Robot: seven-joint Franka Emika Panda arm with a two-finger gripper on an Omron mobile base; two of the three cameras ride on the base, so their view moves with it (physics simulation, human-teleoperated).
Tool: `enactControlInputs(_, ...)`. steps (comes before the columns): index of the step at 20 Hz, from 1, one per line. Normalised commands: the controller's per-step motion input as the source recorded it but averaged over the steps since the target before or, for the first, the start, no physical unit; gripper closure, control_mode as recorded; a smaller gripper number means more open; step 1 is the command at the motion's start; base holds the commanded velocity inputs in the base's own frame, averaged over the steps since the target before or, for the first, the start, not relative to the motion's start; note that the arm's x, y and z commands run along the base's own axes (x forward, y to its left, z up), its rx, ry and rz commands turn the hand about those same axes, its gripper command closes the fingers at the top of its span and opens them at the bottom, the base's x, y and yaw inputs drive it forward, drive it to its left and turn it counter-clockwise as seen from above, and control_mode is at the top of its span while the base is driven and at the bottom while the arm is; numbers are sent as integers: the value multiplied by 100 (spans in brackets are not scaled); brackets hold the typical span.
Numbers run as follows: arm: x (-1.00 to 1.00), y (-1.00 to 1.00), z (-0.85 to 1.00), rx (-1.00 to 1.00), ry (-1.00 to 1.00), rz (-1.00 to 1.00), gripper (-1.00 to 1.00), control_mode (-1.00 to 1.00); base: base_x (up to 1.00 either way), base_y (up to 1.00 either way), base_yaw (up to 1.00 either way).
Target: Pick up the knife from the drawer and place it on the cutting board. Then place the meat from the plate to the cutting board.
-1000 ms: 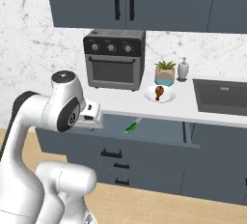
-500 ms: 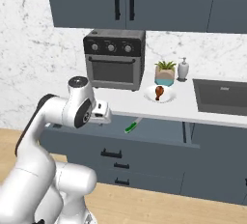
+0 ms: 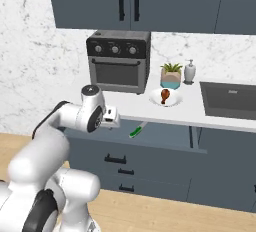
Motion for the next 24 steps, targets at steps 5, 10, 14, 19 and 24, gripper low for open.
enactControlInputs(5, 54, 0, -48, 0, 0, 0, -100, -100, 0, 0, 0)
enactControlInputs(10, 38, -1, -23, 0, 1, 0, -100, -100, 0, 0, 0)
enactControlInputs(14, 33, 0, -29, 0, 0, 0, -100, -100, 0, 0, 0)
enactControlInputs(19, 26, 0, -33, 0, 0, 0, -100, -100, 0, 0, 0)
enactControlInputs(24, 18, 0, -28, 0, 0, 0, -100, -100, 0, 0, 0)
